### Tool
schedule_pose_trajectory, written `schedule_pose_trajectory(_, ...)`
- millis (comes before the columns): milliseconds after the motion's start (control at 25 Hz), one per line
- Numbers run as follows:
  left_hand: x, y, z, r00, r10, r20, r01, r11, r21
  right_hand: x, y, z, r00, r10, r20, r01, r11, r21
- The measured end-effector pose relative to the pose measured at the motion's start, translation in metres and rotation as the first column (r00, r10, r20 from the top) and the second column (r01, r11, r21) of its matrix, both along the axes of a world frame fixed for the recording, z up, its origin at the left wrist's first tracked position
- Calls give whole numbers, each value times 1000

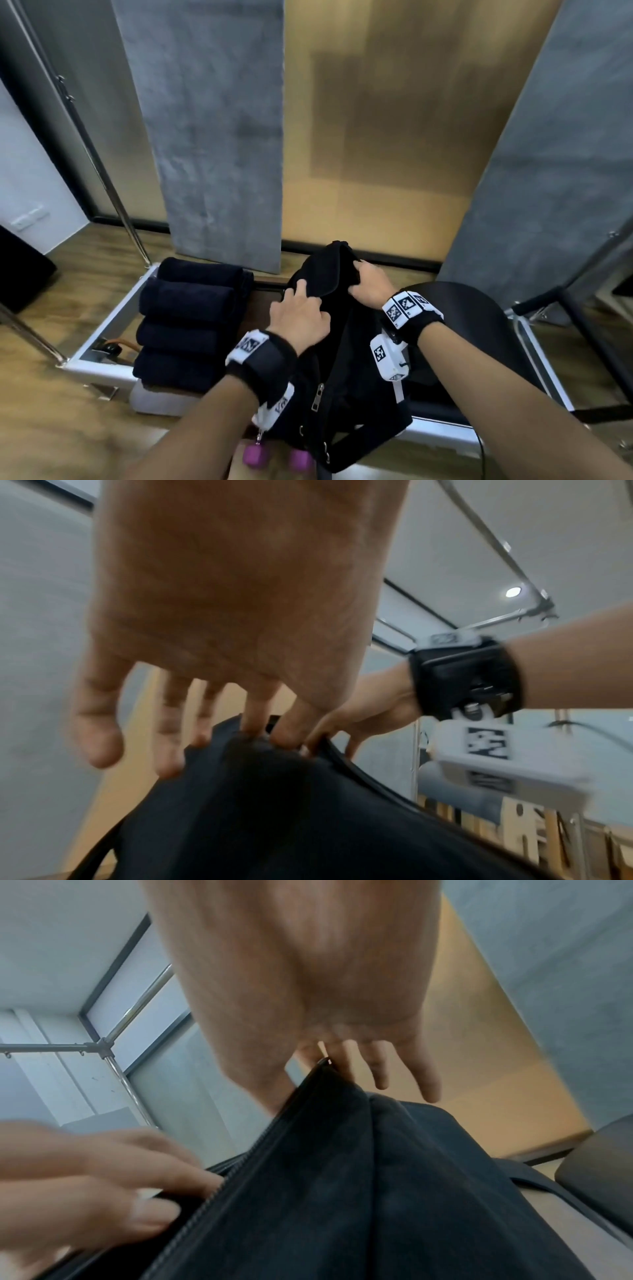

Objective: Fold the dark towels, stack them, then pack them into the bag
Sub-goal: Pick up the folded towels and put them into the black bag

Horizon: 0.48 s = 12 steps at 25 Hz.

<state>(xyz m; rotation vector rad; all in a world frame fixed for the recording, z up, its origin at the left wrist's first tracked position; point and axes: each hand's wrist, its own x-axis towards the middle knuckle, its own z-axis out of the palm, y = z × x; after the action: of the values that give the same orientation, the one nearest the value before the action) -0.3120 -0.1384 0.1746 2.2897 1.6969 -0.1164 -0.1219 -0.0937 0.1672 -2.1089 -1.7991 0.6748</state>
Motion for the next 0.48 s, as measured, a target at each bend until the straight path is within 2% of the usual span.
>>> schedule_pose_trajectory(80,6,21,3,994,-97,-52,91,990,-112,5,-7,-9,993,117,5,-116,990,-78)
schedule_pose_trajectory(160,7,32,-4,996,-85,-23,81,987,-136,15,-13,-19,995,97,-17,-99,990,-103)
schedule_pose_trajectory(240,-1,36,-13,998,10,57,-5,997,-74,26,-21,-26,999,-5,-53,3,1000,-28)
schedule_pose_trajectory(320,-14,35,-22,992,94,78,-96,995,21,35,-32,-26,991,-97,-96,102,993,52)
schedule_pose_trajectory(400,-24,31,-25,990,135,32,-137,987,87,41,-39,-26,982,-105,-155,119,989,87)
schedule_pose_trajectory(480,-29,28,-27,987,159,4,-159,983,89,40,-42,-26,976,-68,-208,76,997,32)
